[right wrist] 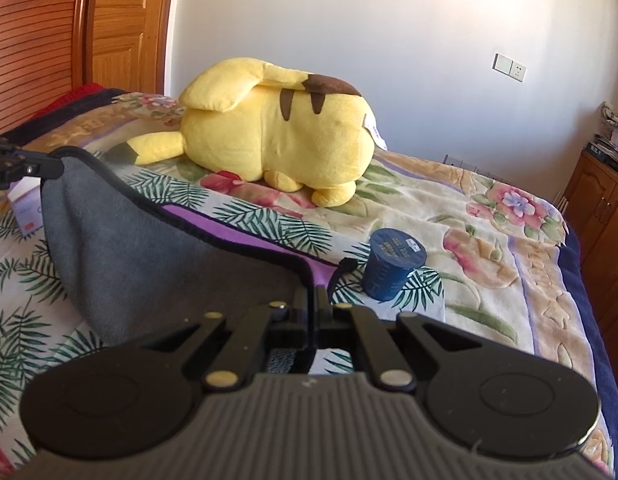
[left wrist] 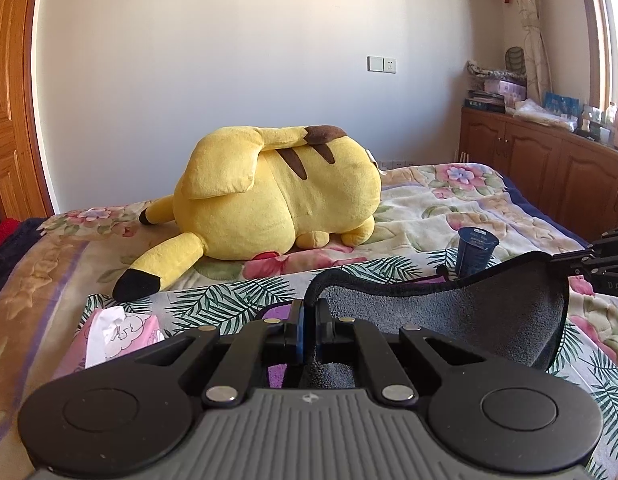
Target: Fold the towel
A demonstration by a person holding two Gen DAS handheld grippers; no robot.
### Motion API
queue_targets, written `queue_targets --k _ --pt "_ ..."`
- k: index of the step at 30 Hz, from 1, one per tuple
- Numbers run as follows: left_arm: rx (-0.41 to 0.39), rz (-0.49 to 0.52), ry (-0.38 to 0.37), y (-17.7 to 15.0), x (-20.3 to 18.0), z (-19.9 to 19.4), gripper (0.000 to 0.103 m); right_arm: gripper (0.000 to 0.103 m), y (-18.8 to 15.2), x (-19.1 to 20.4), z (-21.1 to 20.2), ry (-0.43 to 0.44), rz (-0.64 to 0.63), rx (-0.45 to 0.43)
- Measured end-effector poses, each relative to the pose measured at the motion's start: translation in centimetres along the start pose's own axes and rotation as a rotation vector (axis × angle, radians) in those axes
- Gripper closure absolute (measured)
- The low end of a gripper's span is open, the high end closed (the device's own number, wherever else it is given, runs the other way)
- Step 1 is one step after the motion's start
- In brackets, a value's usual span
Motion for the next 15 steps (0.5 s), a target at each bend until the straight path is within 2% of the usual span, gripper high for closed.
queue_targets --k 15 --pt "-0.023 0.020 -0.007 0.5 0.4 1.8 0.103 0.100 -0.1 -0.3 1.8 -0.019 0.008 -0.030"
Point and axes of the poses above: each gripper's, at about its wrist camera, not at the fingertips, and z roughly the way its jaws point, x to its left, y to its top, the point moved 8 cm from there along z, roughly the way its jaws point, and after that the axes turned 13 degrees about z, right-handed, at the moved point
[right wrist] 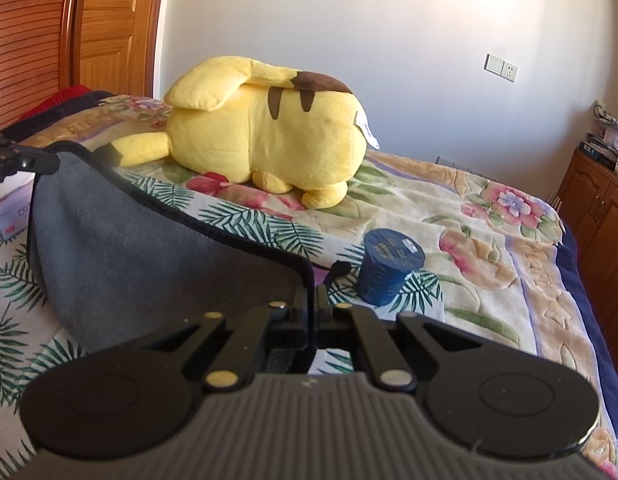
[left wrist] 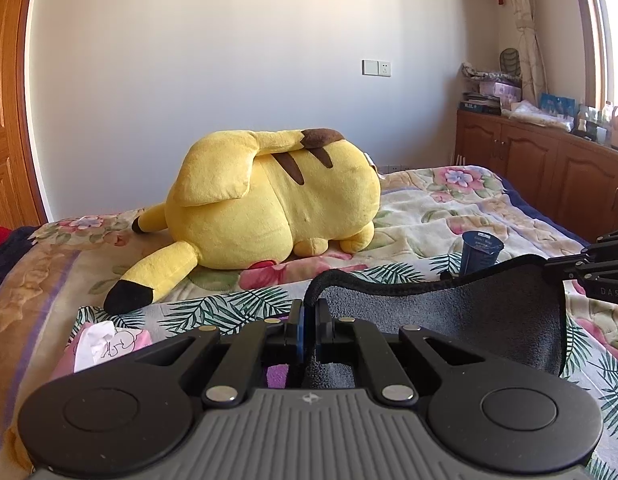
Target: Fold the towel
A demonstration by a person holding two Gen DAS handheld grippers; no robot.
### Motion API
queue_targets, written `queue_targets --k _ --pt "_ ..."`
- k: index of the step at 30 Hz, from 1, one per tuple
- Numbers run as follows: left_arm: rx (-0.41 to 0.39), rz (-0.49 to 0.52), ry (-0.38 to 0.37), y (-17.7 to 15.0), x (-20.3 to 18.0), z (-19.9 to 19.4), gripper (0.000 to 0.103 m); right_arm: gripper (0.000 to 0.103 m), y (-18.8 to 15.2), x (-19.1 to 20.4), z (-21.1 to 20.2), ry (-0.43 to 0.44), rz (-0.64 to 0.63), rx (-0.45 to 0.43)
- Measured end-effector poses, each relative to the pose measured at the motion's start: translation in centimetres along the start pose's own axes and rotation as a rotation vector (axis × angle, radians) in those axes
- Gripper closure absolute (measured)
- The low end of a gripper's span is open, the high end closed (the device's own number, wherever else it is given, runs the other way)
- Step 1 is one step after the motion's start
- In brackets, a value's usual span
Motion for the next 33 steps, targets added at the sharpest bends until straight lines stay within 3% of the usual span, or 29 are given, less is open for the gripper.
queue_targets --k 15,26,33 --pt "0.007 0.010 0.047 0.4 1.1 3.1 0.103 0.100 1.5 1.4 2.5 -0.013 -0.017 -0.055" --pt "0.059 -0.017 0.050 -1.4 1.7 7.1 0.103 0.100 1.0 1.7 6.2 -0.074 -0.021 -0.048" --pt "0.102 0.022 0.047 -2.8 1.3 9.4 0.103 0.100 -0.3 1.2 8.6 -0.124 -0.072 0.000"
Point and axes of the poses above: each gripper's, at about its wrist camera, not at the fingertips, and z roughly the way its jaws point, x to its left, y to its top, the point moved 8 cm from there along z, roughly the way its jaws point, and after that the axes turned 13 degrees about z, right-handed, at the moved point
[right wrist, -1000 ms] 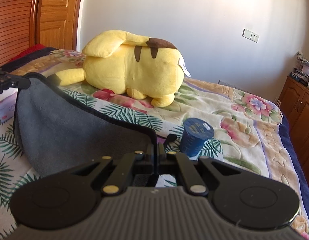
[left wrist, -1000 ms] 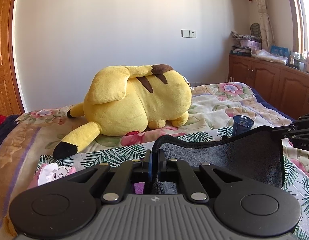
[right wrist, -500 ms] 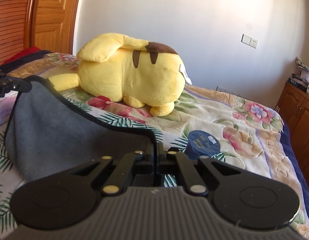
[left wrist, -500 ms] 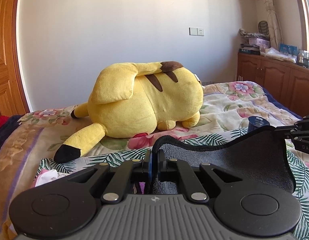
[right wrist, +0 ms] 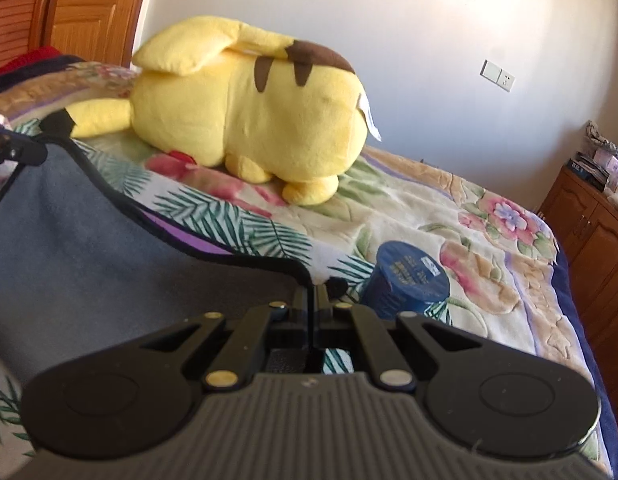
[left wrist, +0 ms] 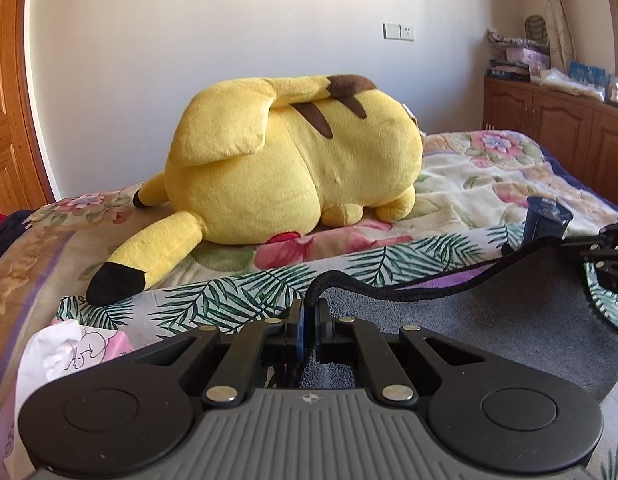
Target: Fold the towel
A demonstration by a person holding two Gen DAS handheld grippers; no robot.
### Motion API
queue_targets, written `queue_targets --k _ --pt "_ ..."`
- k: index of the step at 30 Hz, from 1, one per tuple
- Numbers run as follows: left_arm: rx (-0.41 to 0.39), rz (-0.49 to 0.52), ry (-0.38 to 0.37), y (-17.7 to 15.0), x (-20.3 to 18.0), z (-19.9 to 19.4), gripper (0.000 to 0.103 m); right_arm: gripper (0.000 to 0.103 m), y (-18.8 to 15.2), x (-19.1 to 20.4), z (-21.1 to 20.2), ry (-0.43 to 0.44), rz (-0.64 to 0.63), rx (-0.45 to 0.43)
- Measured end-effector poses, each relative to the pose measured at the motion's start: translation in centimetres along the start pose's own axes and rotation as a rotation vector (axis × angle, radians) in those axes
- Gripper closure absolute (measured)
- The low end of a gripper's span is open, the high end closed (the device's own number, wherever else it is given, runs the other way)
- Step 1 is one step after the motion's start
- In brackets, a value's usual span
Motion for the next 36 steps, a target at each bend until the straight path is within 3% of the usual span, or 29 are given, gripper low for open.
queue_targets --k 14,25,27,29,36 --pt "0.002 0.006 0.023 0.2 0.5 2.0 0.103 0.100 -0.3 -0.4 1.8 -0.035 -0.012 -0.010" --pt "0.087 0.011 -0.001 -0.8 0.5 4.2 0.103 0.099 -0.9 -0.6 3.7 -0.058 0.007 0.040" --pt "0.091 0.014 0.004 -1.1 0.5 4.0 0.098 0.085 -1.2 -0.7 3.7 -0.062 0.015 0.051" --pt "0.084 -0.006 0.000 -1.2 0.6 3.4 0.087 0.054 -1.4 -0.8 3.0 -0.048 0.036 0.040" --pt "0.057 -0.040 -0.012 -0.6 0.3 0.3 0.062 0.051 -2.3 0.1 -0.9 0.044 0.087 0.038"
Point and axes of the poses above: each gripper's, at about its wrist camera, not at the fingertips, and z roughly the way its jaws point, x to its left, y to its top, the point moved 8 cm from there along z, roughly the way its jaws point, and after that the axes turned 13 degrees about z, right-handed, at the moved point
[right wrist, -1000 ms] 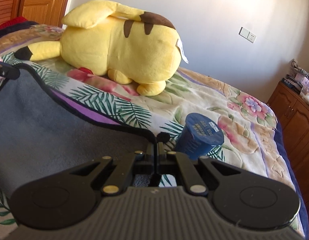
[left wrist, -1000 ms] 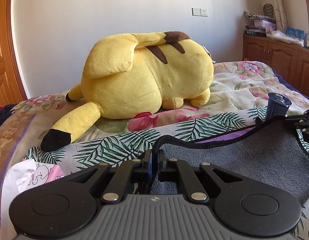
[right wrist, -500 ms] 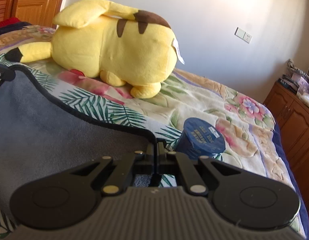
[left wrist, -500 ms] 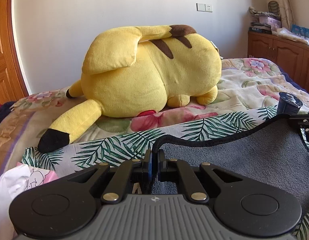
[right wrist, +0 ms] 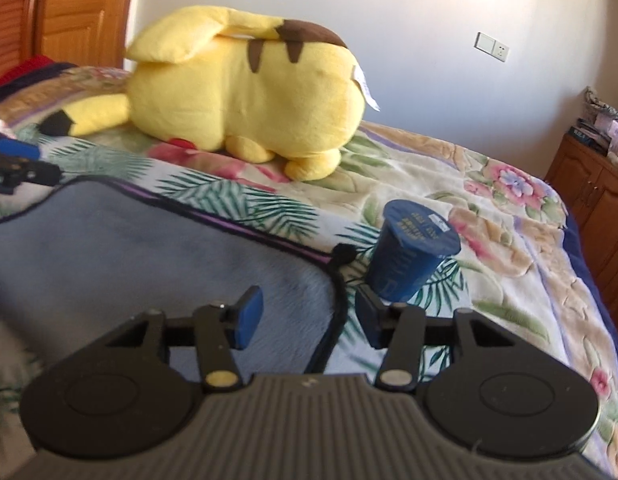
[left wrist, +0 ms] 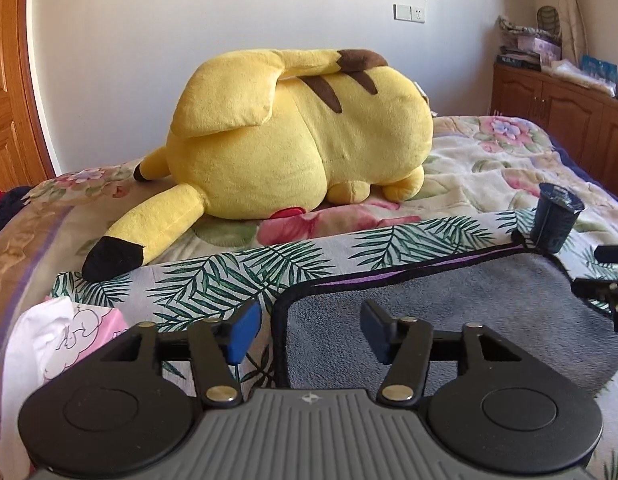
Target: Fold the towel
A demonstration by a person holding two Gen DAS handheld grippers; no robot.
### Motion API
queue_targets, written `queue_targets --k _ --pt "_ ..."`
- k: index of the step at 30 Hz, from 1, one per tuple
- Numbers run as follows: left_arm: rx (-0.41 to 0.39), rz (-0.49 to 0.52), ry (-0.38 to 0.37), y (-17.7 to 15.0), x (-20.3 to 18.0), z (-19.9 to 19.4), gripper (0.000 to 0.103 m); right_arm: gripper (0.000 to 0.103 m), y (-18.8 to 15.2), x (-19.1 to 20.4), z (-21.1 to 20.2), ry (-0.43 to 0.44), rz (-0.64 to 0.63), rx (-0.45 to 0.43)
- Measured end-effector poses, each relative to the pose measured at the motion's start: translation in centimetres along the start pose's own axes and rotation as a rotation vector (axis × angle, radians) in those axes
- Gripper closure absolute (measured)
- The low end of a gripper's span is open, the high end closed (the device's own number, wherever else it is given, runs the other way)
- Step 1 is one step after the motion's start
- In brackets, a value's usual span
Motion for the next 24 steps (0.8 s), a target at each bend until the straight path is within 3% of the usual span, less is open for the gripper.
queue_targets --k 4,9,24 --pt "-0.018 -0.013 -0.011 0.4 -0.8 -1.9 0.048 0.051 -0.4 0.9 -2.3 0.055 0.052 0.001" --pt "-0.037 0.006 -0.019 0.5 -2.4 -4.4 0.040 0.051 -0.7 2.1 -4.8 0.115 0.114 0.003" --pt "-0.123 0.009 -0.031 2.0 -5.0 -12.3 0.030 0.046 -1.1 3.4 -12.2 0.150 0.165 -0.048"
Point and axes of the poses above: each gripper's, at about its wrist camera, not at the fingertips, and z roughly the way its jaws point, x to its left, y to its top, the point moved 8 cm from there along z, roughly the way its jaws point, and after that the axes turned 13 degrees about z, right-handed, at the moved point
